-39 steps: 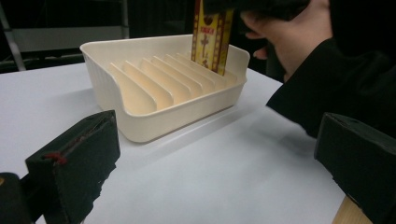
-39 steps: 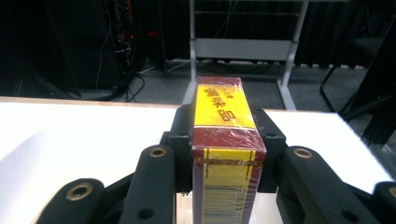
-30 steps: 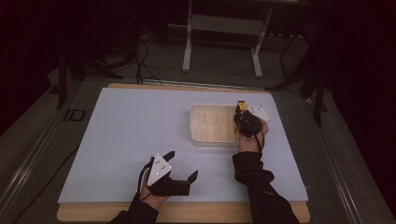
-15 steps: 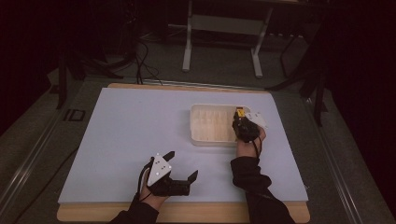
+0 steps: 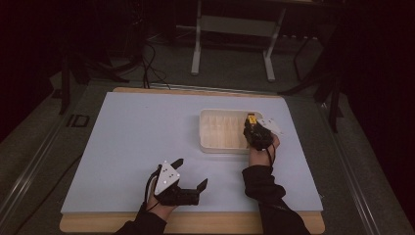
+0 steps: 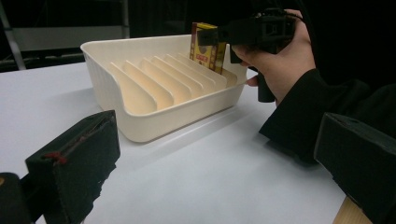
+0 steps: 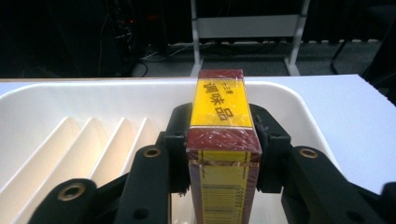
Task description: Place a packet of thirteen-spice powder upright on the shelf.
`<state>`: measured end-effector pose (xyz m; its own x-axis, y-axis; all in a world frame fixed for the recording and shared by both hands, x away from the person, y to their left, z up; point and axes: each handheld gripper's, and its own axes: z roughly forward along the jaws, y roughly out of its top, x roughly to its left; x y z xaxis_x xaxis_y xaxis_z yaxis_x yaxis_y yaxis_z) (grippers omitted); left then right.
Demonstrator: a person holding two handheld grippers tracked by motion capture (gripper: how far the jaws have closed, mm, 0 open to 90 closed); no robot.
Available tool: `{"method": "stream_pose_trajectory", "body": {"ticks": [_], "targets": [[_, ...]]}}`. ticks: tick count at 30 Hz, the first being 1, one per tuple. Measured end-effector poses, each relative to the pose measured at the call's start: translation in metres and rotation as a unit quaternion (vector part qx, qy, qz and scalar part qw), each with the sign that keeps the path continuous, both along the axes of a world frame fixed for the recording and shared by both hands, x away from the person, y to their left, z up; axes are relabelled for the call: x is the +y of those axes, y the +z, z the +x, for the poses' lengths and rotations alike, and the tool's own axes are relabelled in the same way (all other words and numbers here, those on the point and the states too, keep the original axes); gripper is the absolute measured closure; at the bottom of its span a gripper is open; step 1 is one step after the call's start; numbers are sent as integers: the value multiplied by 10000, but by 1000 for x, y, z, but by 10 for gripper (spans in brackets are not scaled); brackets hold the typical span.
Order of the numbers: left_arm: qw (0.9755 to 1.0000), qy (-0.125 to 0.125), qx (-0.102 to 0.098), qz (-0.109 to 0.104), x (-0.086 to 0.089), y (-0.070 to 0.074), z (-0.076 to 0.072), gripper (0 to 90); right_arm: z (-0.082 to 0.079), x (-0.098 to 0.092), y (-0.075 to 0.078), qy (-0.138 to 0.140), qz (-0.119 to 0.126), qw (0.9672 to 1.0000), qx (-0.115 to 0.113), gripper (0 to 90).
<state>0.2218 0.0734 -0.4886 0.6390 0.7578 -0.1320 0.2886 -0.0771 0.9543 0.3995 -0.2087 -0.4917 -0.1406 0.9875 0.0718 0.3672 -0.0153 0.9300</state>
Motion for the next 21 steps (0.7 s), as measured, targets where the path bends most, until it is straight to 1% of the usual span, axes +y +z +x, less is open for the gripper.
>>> {"method": "stream_pose_trajectory", "body": {"ticks": [1, 2, 3, 4, 6, 7, 10, 13, 14, 16, 18, 19, 21], "targets": [[10000, -5, -2, -13, 0, 0, 0, 12, 1, -1, 1, 61, 56, 10000, 25, 595], [10000, -1, -7, 2, 0, 0, 0, 12, 0, -2, 2, 77, 23, 10000, 21, 586], [10000, 0, -13, 9, 0, 0, 0, 12, 1, -2, 4, 106, -38, 9999, 8, 557], [10000, -3, -11, -1, 0, 0, 0, 12, 2, -3, 6, 149, -70, 9998, 66, 548], [10000, -4, -2, 0, 0, 0, 0, 13, 2, -3, 6, 173, -76, 9998, 92, 538], [10000, -8, -22, 3, -1, 0, 0, 13, 3, -5, 8, 206, -105, 9996, 150, 528], [10000, -5, -16, 16, -1, 0, 0, 13, 3, -10, 15, 256, -141, 9995, 139, 500], [10000, -14, -17, 31, -2, 0, 0, 13, 1, -12, 18, 294, -102, 9995, 104, 480], [10000, -16, -16, 25, -2, 0, 0, 12, -1, -13, 23, 391, -54, 9992, 110, 459], [10000, -23, -18, 34, -2, 0, 0, 12, -4, -13, 28, 510, -79, 9986, 109, 441], [10000, -24, -23, 33, -2, 0, 0, 12, -7, -13, 33, 633, -97, 9979, 111, 401], [10000, -22, -22, 33, -2, 0, 0, 12, -9, -14, 35, 685, -90, 9975, 110, 399], [10000, -20, -12, 29, -2, 0, -1, 12, -14, -15, 39, 772, -70, 9970, 50, 365]]}}
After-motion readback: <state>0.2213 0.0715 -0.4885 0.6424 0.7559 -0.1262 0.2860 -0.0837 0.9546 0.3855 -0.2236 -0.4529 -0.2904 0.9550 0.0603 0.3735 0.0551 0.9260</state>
